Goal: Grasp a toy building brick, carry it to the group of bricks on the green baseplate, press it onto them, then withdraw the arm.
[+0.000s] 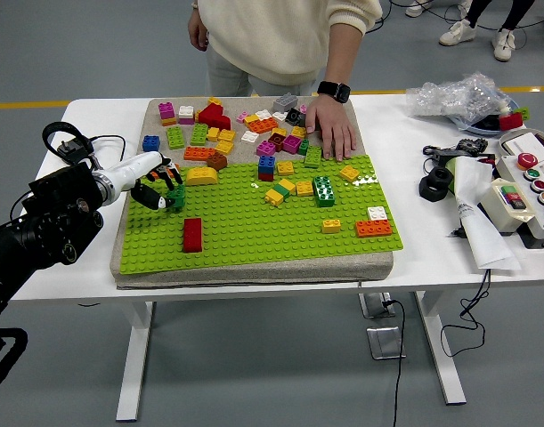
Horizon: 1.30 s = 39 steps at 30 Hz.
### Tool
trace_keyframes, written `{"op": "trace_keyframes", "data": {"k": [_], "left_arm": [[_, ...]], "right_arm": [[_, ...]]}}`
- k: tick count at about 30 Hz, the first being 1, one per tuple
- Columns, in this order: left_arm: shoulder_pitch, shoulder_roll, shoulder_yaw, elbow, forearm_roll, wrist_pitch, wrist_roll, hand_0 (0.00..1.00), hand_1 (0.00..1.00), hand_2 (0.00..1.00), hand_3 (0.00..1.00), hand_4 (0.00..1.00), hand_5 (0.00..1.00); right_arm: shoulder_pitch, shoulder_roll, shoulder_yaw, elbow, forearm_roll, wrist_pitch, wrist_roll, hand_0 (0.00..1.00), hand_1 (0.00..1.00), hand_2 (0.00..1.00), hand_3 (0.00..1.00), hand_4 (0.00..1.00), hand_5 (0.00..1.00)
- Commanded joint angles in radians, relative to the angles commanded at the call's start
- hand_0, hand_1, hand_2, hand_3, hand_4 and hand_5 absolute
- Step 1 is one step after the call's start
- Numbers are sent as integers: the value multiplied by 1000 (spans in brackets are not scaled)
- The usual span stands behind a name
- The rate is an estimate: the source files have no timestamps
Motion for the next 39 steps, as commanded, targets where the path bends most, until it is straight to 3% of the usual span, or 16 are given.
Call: {"op": "trace_keyframes", "data": {"k": [6,7,12,13,25,36,37,39], "left_arm": [[4,0,9,2,20,-26,-1,653,746,511,576,429,2],[3,0,6,1,28,-31,-3,809,815,562,730,564,2],[1,5,-14,-4,81,-81,-11,809,815,562,730,564,2],[1,5,-15,-4,83,-83,-12,884,882,715,847,828,2],[2,15,-74,-35,153,-97,-16,941,914,767,886,899,20],[-4,32,-117,-75,221,-117,-2,943,916,766,890,900,20],[-4,33,-121,-78,227,-121,0,943,907,758,885,854,2],[-3,35,-126,-82,235,-126,3,943,907,758,885,854,2]], "right_arm": [[-1,1,0,0,-1,0,0,777,705,749,767,998,773],[-2,2,0,0,-1,0,0,777,705,748,767,998,773],[-5,3,4,0,-6,1,-2,777,705,748,767,998,773],[-5,3,4,0,-6,2,-2,777,705,749,767,998,774],[-8,6,5,0,-10,2,-2,777,704,749,767,998,774],[-6,4,7,0,-11,2,-1,777,706,749,767,998,773],[-6,4,7,0,-11,2,-1,777,704,749,767,998,773],[-6,3,7,0,-9,1,-1,777,704,749,767,998,773]]}}
